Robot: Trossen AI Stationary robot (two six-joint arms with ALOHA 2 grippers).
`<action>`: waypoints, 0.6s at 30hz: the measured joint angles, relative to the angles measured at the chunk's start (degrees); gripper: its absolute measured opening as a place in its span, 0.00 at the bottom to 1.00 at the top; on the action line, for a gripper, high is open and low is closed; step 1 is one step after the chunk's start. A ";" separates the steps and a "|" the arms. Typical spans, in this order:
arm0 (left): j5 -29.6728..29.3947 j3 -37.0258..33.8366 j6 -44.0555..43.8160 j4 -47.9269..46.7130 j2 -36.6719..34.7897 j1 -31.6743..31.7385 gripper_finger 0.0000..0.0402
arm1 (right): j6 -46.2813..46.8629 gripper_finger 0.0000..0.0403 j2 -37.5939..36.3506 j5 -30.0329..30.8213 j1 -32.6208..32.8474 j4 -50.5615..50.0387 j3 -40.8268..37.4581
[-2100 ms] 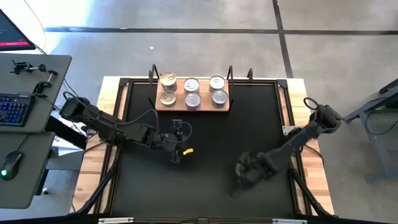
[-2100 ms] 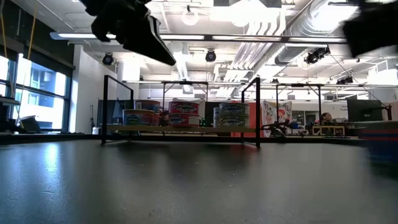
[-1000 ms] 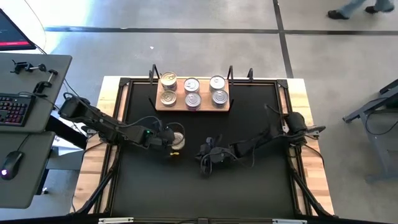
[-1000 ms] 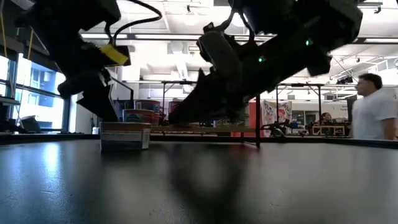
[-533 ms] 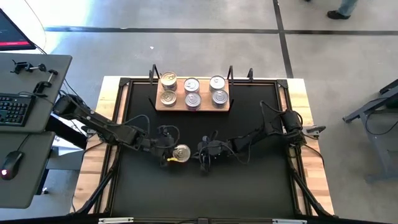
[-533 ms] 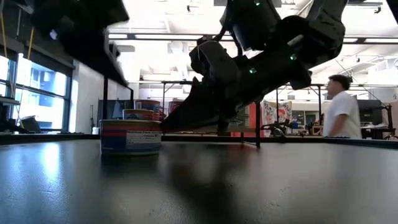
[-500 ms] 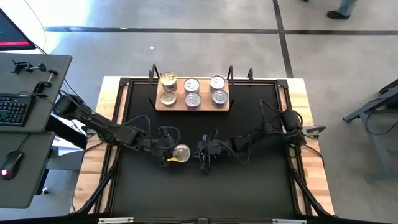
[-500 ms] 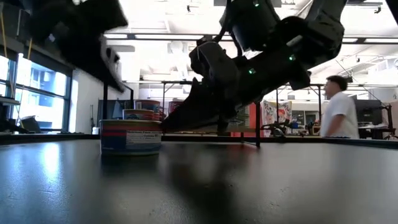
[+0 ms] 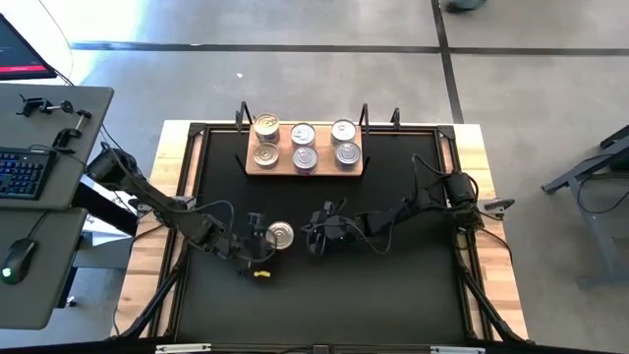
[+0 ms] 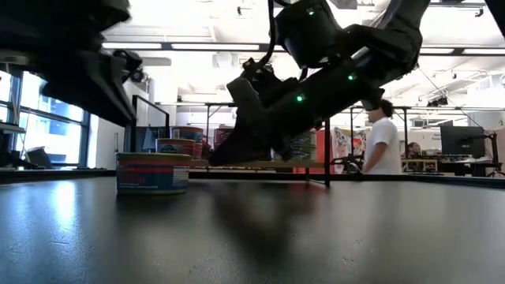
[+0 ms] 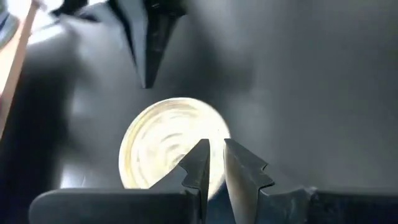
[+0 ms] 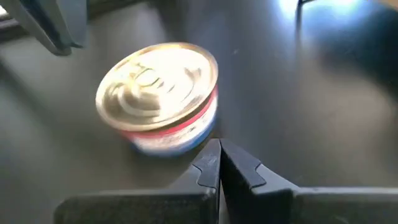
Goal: Stack canned seafood by type on shelf
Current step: Stack the blue tuna can on top of the other blue tuna can on the shelf
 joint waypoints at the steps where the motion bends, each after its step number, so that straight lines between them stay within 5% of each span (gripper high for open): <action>1: 0.17 0.00 1.25 0.03 0.00 -0.70 0.10 | 0.00 0.00 0.00 0.00 0.33 -0.60 0.00; 10: 4.04 -4.45 13.80 11.43 4.74 -0.29 0.25 | 0.43 0.00 0.00 1.49 2.15 -0.54 0.00; 18: -9.32 -4.48 19.71 15.20 13.73 -0.55 0.28 | 0.09 0.00 0.00 1.55 2.33 -0.52 0.00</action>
